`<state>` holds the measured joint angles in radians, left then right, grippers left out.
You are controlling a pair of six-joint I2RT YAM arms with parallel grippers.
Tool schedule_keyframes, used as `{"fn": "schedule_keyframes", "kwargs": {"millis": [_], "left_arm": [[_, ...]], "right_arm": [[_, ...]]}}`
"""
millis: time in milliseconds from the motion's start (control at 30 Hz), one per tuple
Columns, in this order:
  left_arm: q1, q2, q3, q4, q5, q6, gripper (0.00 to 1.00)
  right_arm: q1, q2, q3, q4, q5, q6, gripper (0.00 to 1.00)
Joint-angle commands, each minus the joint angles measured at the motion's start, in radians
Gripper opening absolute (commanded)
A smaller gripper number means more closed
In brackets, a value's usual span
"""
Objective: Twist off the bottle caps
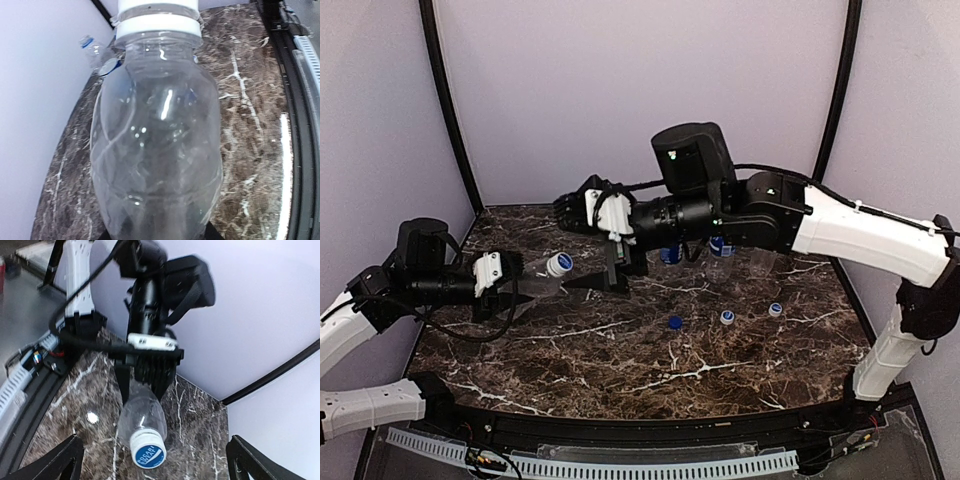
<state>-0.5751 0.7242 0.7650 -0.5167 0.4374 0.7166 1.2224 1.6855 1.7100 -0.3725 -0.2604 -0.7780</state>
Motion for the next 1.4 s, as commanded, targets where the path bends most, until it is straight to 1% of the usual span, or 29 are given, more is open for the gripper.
{"fn": "schedule_keyframes", "kwargs": {"millis": [0,67,133,167,200,267,367,467,533,600,733,933,967,1033,1067,1200,1233,1267,1300,1333,1367], "left_arm": [[0.001,-0.021,-0.044,0.238,-0.265,0.005,0.13],[0.001,-0.029,-0.059,0.316,-0.324,0.035,0.13],[0.001,-0.035,-0.074,0.386,-0.381,0.071,0.12],[0.001,-0.037,-0.085,0.428,-0.401,0.099,0.12],[0.0,-0.036,-0.091,0.451,-0.452,0.115,0.12],[-0.001,-0.035,-0.11,0.501,-0.503,0.168,0.12],[-0.004,-0.03,-0.135,0.563,-0.52,0.248,0.11],[-0.006,-0.023,-0.143,0.583,-0.527,0.271,0.11],[-0.009,-0.016,-0.145,0.59,-0.535,0.276,0.11],[-0.01,-0.013,-0.145,0.597,-0.537,0.277,0.11],[-0.012,-0.01,-0.143,0.604,-0.534,0.276,0.1],[-0.017,-0.008,-0.141,0.603,-0.535,0.275,0.1],[-0.018,-0.007,-0.141,0.603,-0.534,0.276,0.1],[-0.02,-0.007,-0.141,0.6,-0.534,0.277,0.1],[-0.02,-0.006,-0.141,0.599,-0.534,0.278,0.1],[-0.023,-0.005,-0.141,0.592,-0.529,0.276,0.1],[-0.023,-0.007,-0.138,0.587,-0.525,0.273,0.1],[-0.023,-0.009,-0.136,0.561,-0.502,0.267,0.1],[-0.023,-0.013,-0.125,0.504,-0.481,0.264,0.1],[-0.023,-0.017,-0.118,0.454,-0.401,0.259,0.1],[-0.023,-0.021,-0.096,0.346,-0.358,0.25,0.1]], "right_arm": [[-0.09,-0.003,0.045,0.101,-0.132,0.548,0.98],[-0.12,0.054,0.123,0.072,-0.066,0.806,0.92],[-0.135,0.1,0.184,0.035,-0.03,0.976,0.85],[-0.136,0.114,0.204,0.019,0.003,1.031,0.83],[-0.135,0.124,0.213,0.011,0.027,1.08,0.83],[-0.135,0.132,0.209,0.021,0.079,1.16,0.84],[-0.135,0.155,0.214,0.041,0.085,1.205,0.83],[-0.127,0.185,0.25,0.046,0.074,1.215,0.84],[-0.117,0.197,0.261,0.044,0.097,1.207,0.84],[-0.116,0.209,0.261,0.034,0.116,1.213,0.83],[-0.116,0.239,0.288,0.015,0.123,1.209,0.7],[-0.119,0.277,0.329,0.011,0.08,1.205,0.56],[-0.118,0.279,0.33,0.011,0.079,1.205,0.53],[-0.12,0.281,0.332,0.015,0.07,1.201,0.43],[-0.12,0.28,0.33,0.02,0.064,1.2,0.35],[-0.124,0.285,0.322,0.025,0.013,1.196,0.14],[-0.126,0.283,0.317,0.027,-0.006,1.188,0.05],[-0.129,0.277,0.309,0.032,-0.036,1.171,0.0],[-0.13,0.264,0.297,0.037,-0.065,1.118,0.0],[-0.13,0.252,0.285,0.041,-0.104,1.052,0.0],[-0.128,0.234,0.272,0.042,-0.154,0.975,0.0]]}}
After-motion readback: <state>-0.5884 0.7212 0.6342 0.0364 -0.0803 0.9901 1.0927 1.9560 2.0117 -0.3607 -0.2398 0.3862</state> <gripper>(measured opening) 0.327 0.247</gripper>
